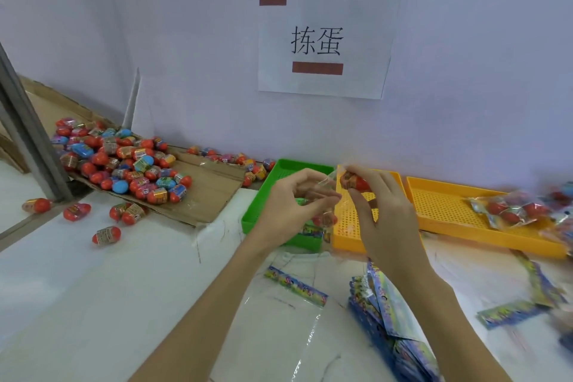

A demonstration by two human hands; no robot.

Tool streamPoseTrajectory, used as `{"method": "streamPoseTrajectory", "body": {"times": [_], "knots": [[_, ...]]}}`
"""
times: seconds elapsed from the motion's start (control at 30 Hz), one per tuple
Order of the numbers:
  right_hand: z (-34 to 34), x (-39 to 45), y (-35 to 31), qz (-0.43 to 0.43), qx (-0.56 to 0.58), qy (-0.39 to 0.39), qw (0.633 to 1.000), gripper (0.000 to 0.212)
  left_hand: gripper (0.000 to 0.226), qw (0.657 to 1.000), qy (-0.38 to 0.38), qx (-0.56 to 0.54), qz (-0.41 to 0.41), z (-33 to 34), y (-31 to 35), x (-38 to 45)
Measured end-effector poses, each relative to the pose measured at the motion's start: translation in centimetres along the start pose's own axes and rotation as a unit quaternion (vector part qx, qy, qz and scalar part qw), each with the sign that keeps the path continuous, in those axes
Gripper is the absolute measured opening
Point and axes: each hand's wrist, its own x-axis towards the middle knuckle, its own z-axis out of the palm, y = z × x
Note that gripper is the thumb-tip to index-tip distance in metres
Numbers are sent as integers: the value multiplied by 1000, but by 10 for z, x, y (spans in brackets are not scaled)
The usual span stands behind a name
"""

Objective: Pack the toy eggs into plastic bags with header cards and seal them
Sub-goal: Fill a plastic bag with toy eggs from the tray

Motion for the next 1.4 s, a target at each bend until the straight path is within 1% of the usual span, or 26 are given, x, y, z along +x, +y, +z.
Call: {"method": "streamPoseTrajectory", "body": {"times": [0.1,0.17,0.27,0.3,0.43,0.6,0.73,0.87,0.93,1.0,1.07,1.13,1.23,1.33,1.4], "knots": [[-2,1,-1,62,66,26,996,33,26,1000,5,9,-8,2,-1,-2],[-4,2,-1,90,87,32,992,33,23,1000,6,6,-13,4,-2,-2],[-9,1,0,75,50,-3,996,29,16,1000,10,-21,-17,6,-6,-2],[-10,1,0,68,39,-19,997,29,16,1000,17,-11,-13,6,-8,-2],[-11,1,0,73,32,-57,995,28,25,995,36,87,41,9,-15,-2],[-8,0,-1,125,88,-40,987,27,30,993,32,97,65,13,-14,-2],[-8,0,-3,104,50,-50,992,29,28,990,4,120,75,10,-15,-2],[-8,-1,-6,118,41,-38,991,39,26,988,21,131,79,9,-18,-1],[-7,-2,-7,113,26,-33,993,32,27,988,28,126,79,10,-18,-1],[-6,-3,-8,109,12,-28,994,26,27,993,36,89,71,12,-17,-2],[-5,-3,-9,114,9,-25,993,24,28,995,45,56,62,13,-16,-3],[-6,-2,-10,118,20,-26,992,26,28,996,39,44,60,13,-13,-3],[-10,-1,-9,117,44,-40,991,27,28,996,24,53,66,13,-10,-3],[-13,0,-9,109,67,-62,990,18,28,998,16,30,49,13,-10,-3],[-12,0,-10,94,69,-91,989,21,27,998,17,28,48,12,-10,-3]]}}
